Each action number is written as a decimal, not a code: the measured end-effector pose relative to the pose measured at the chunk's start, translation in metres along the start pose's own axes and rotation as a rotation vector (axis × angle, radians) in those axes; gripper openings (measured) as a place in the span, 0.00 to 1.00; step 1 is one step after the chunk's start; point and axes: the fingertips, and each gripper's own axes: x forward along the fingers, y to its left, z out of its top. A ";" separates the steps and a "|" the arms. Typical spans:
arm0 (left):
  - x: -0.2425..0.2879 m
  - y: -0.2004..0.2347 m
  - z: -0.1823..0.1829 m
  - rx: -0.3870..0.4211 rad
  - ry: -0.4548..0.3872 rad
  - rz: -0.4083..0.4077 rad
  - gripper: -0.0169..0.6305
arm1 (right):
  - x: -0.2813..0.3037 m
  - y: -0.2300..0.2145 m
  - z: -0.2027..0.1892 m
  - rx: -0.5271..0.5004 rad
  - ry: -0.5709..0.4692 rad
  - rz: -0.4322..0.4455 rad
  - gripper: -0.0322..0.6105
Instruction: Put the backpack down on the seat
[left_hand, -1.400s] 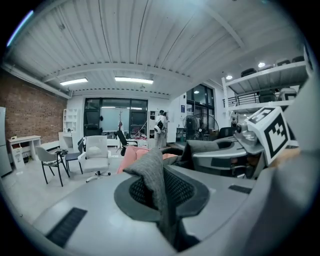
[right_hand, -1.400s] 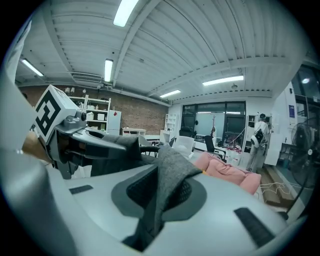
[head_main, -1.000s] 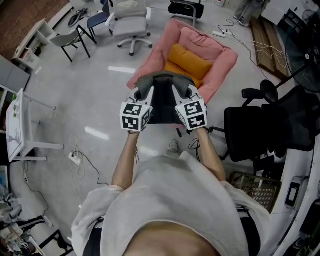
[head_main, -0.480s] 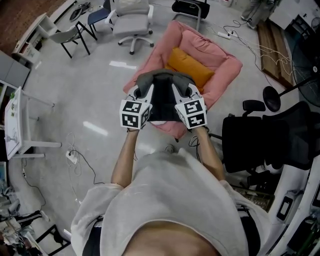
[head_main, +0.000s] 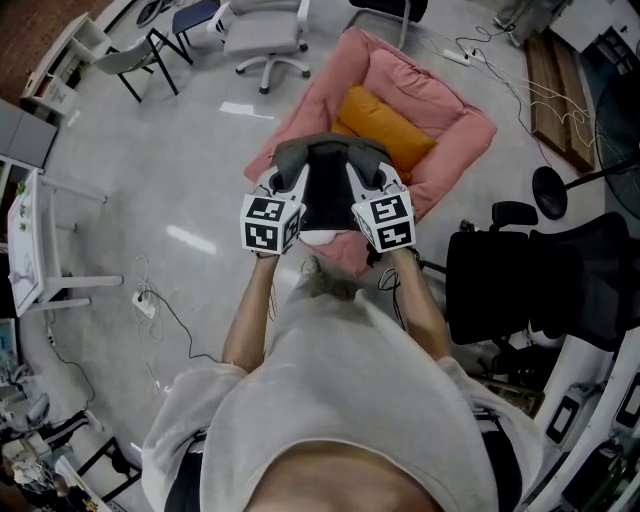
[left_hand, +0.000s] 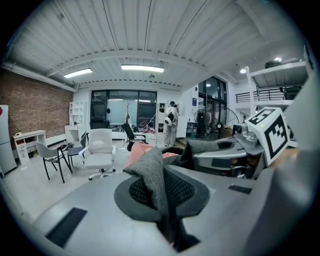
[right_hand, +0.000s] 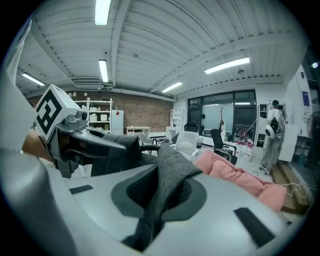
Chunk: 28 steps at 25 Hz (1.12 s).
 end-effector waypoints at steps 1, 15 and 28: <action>0.004 0.004 -0.002 -0.003 0.006 -0.002 0.08 | 0.006 -0.001 -0.002 0.002 0.008 0.001 0.09; 0.072 0.063 -0.022 -0.057 0.084 -0.067 0.08 | 0.085 -0.023 -0.025 0.058 0.114 -0.020 0.09; 0.108 0.086 -0.061 -0.111 0.175 -0.110 0.08 | 0.123 -0.030 -0.066 0.122 0.214 -0.029 0.09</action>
